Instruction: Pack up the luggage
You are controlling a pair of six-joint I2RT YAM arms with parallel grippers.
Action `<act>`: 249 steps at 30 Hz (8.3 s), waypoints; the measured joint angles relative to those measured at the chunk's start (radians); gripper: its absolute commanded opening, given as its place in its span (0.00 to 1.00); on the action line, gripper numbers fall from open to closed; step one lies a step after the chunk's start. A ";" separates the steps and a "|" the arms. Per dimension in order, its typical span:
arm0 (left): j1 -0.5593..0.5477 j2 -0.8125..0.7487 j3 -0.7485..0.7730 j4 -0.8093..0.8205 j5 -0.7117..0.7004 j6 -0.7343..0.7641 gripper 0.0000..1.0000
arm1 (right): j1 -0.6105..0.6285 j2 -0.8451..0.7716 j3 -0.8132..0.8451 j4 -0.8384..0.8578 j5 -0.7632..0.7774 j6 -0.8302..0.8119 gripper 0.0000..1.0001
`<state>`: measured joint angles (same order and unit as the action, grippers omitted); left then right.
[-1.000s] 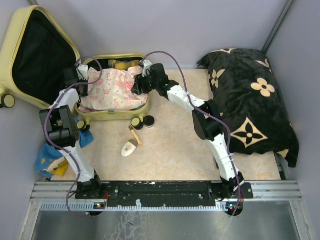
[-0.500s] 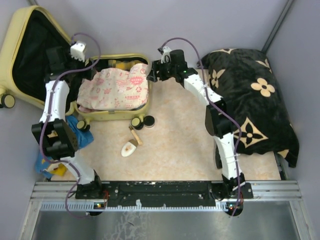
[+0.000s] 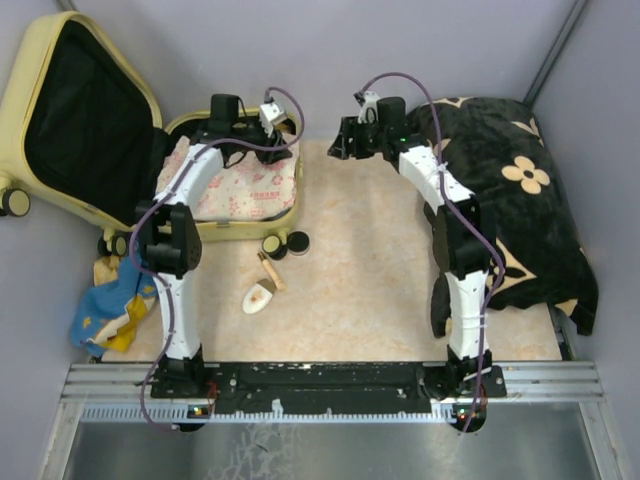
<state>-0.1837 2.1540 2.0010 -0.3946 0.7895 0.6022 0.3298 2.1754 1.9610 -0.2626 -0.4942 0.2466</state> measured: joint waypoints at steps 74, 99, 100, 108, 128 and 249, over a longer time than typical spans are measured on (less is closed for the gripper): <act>-0.067 -0.881 -1.143 -0.480 -0.235 0.420 0.97 | -0.065 -0.151 -0.298 0.014 -0.026 -0.105 0.95; -0.325 -0.731 -1.293 -0.049 -0.509 0.281 0.67 | -0.082 -0.230 -0.383 0.034 -0.007 -0.092 0.96; -0.325 -0.731 -1.293 -0.051 -0.510 0.280 0.62 | -0.083 -0.230 -0.383 0.034 -0.007 -0.089 0.96; -0.317 -0.745 -1.277 -0.132 -0.537 0.285 0.46 | -0.085 -0.230 -0.383 0.035 -0.005 -0.086 0.96; 0.160 -0.325 -0.083 -0.365 -0.393 -0.006 0.43 | -0.085 -0.217 -0.367 0.032 0.008 -0.069 0.96; -0.156 -0.669 -0.828 -0.515 -0.266 0.797 0.21 | -0.182 -0.375 -0.541 -0.098 -0.121 -0.191 0.99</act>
<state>-0.3401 1.4853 1.1732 -0.9096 0.5240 1.3991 0.1474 1.8000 1.4204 -0.3603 -0.6147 0.0559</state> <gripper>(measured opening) 0.235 0.990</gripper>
